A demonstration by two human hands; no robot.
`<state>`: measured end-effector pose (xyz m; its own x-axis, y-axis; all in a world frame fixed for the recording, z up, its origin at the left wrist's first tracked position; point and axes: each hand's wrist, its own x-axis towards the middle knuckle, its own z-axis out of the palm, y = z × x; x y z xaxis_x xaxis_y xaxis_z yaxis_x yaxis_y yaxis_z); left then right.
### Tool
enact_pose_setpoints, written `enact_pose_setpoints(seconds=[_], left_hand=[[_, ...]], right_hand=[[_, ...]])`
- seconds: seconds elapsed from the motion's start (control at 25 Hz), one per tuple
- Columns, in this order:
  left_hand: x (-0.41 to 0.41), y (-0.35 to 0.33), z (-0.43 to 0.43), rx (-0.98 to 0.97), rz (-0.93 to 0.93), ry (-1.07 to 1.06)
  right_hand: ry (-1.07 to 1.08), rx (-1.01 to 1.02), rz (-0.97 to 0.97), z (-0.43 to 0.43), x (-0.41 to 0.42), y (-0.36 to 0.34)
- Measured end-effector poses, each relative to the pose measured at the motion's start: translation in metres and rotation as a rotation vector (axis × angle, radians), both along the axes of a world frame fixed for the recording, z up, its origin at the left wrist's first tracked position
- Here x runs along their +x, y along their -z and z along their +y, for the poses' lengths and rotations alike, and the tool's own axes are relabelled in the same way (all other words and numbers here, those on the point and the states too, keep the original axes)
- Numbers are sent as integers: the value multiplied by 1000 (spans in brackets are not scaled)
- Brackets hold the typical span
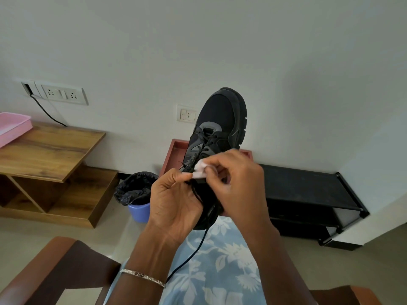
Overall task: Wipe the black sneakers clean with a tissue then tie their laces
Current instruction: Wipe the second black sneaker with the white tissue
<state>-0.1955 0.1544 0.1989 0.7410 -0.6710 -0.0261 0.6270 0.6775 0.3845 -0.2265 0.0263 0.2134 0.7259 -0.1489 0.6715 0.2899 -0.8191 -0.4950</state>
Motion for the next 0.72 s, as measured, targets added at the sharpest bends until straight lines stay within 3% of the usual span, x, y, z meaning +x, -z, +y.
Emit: enact_pose_setpoints(seconds=[0.16,0.4,0.64,0.72], left_hand=[[1,1,0,31,-74,14],[2,-2,3,49,-15,-50],[0,-2,0,99,-9,-19],[3,-1,2,93,3,-30]], right_hand=[[155,46,-110,-10,14,-3],[-108,103,119,7,-18,10],[249,17,-68,-12,0,3],[166,2,-34,-9,-4,4]])
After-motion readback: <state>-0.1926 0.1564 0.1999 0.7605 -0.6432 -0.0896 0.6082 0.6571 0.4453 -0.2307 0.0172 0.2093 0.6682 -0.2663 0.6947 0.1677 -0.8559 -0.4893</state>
